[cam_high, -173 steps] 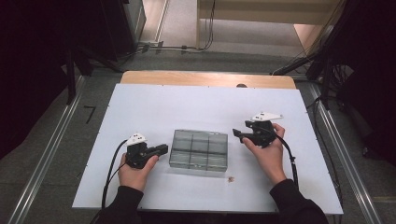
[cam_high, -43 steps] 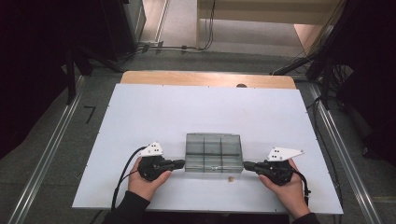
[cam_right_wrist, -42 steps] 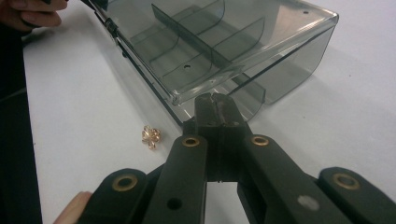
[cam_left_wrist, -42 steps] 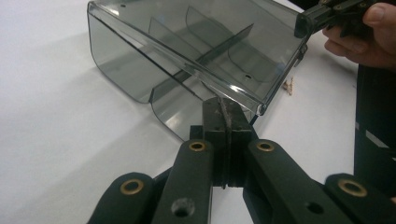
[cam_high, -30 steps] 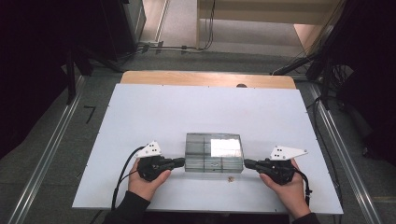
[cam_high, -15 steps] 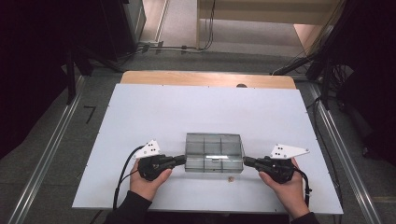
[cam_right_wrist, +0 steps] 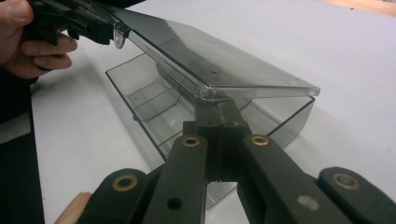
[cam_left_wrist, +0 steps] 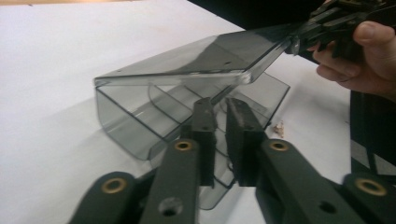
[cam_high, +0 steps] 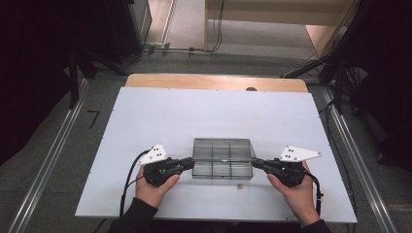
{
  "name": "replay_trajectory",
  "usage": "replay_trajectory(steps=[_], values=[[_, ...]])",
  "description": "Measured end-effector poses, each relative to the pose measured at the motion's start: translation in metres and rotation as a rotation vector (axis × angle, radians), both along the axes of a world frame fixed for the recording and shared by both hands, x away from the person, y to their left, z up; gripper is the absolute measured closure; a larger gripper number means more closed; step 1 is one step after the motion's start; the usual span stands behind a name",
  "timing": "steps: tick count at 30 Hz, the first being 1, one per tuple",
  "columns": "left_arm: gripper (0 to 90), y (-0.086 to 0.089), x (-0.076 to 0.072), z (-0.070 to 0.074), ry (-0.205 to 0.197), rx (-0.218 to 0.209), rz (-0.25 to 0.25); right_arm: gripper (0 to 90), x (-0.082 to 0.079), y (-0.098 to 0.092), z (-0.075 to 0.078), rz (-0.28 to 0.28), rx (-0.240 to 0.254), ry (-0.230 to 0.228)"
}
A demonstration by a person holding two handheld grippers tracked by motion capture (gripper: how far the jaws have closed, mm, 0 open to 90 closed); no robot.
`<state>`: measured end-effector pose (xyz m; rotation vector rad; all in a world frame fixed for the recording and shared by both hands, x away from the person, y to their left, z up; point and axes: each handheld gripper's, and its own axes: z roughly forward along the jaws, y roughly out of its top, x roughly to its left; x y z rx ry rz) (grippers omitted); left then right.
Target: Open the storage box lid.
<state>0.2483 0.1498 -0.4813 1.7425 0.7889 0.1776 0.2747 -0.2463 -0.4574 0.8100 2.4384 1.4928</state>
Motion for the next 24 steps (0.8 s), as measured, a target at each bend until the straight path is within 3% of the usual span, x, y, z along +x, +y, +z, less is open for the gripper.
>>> replay_trajectory(steps=[2, 3, 4, 7, 14, 17, 20, 24], values=[[71.7, 0.002, 0.001, 0.002, -0.011, 0.006, 0.028, 88.1, 0.001, 0.0, 0.003, -0.01, 0.011, 0.001], [58.3, 0.002, 0.003, 0.002, -0.013, 0.011, 0.036, 88.1, 0.002, 0.001, 0.006, -0.013, 0.013, -0.004], [58.3, 0.001, 0.005, 0.003, -0.014, 0.024, 0.053, 88.1, 0.002, 0.001, 0.006, -0.013, 0.013, -0.004], [41.1, 0.001, 0.01, 0.004, -0.015, 0.025, 0.086, 88.0, 0.004, 0.003, 0.011, -0.01, 0.011, -0.013], [17.7, -0.004, 0.029, 0.006, -0.014, 0.016, 0.105, 88.0, 0.011, 0.01, 0.019, -0.018, 0.003, -0.035], [5.8, -0.009, 0.037, 0.006, -0.012, 0.027, 0.091, 88.1, 0.014, 0.01, 0.024, -0.022, 0.012, -0.041], [0.0, -0.013, 0.043, 0.005, -0.007, 0.021, 0.083, 88.1, 0.017, 0.01, 0.03, -0.025, 0.015, -0.054], [0.0, -0.018, 0.052, 0.004, 0.003, 0.018, 0.086, 88.0, 0.02, 0.009, 0.035, -0.033, 0.018, -0.059]])
